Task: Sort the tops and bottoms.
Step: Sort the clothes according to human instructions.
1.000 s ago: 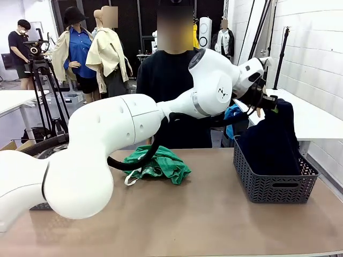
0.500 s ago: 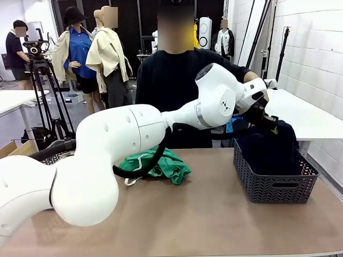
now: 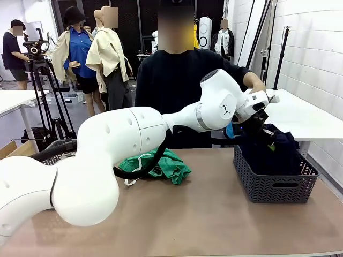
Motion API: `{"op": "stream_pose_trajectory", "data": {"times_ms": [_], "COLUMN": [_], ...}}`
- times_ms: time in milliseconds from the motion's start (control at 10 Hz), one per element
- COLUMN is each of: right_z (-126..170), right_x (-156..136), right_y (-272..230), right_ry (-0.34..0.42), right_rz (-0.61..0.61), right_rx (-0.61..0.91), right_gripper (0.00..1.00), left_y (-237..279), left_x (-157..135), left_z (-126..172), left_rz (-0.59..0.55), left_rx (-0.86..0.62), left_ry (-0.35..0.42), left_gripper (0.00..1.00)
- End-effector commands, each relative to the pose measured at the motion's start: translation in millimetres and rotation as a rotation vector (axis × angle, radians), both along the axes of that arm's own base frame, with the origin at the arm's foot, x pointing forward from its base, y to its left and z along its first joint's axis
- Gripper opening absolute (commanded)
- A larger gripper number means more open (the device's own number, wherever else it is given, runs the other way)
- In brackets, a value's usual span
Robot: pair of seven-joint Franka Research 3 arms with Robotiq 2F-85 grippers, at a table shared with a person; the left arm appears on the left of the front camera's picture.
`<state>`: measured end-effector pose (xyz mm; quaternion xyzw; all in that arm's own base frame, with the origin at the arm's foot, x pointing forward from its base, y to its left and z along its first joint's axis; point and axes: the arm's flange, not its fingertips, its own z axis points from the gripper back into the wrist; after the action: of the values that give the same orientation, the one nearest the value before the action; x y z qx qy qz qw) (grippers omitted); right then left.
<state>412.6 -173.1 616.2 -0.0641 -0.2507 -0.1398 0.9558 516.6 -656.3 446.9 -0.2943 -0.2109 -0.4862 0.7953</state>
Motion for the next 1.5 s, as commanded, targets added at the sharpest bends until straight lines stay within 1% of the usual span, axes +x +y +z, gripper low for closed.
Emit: {"op": "stream_pose_trajectory", "data": {"times_ms": [0, 500, 600, 700, 800, 1100, 1300, 1400], "right_z": [0.3, 0.3, 0.3, 0.3, 0.3, 0.3, 0.3, 0.3], "right_x": [0.3, 0.3, 0.3, 0.3, 0.3, 0.3, 0.3, 0.3], "right_y": [-0.4, -0.4, -0.4, -0.4, -0.4, -0.4, -0.4, -0.4], "right_ry": [0.004, 0.004, 0.004, 0.004, 0.004, 0.004, 0.004, 0.004], "right_rz": [0.006, 0.006, 0.006, 0.006, 0.006, 0.006, 0.006, 0.006], "right_rx": [0.007, 0.007, 0.007, 0.007, 0.007, 0.007, 0.007, 0.007], "right_gripper": [1.00, 1.00, 1.00, 1.00, 1.00, 1.00, 1.00, 1.00], "left_y": [-53.4, -51.6, -48.5, -41.7, -33.9, 5.2, 64.2, 103.6], "left_x": [50.0, 49.5, 49.7, 48.4, 48.9, 54.3, 63.9, 70.5], "left_z": [14.6, 36.9, 46.6, 61.3, 74.8, 116.7, 149.0, 161.2], "left_rz": [-0.020, -0.023, -0.028, -0.050, -0.059, -0.020, 0.098, 0.176], "left_rx": [0.083, 0.039, 0.032, 0.042, 0.057, 0.042, 0.083, 0.140], "left_ry": [-0.004, -0.095, -0.110, -0.096, -0.105, -0.147, -0.229, -0.284], "left_gripper": [0.00, 0.98, 1.00, 1.00, 1.00, 1.00, 1.00, 1.00]}}
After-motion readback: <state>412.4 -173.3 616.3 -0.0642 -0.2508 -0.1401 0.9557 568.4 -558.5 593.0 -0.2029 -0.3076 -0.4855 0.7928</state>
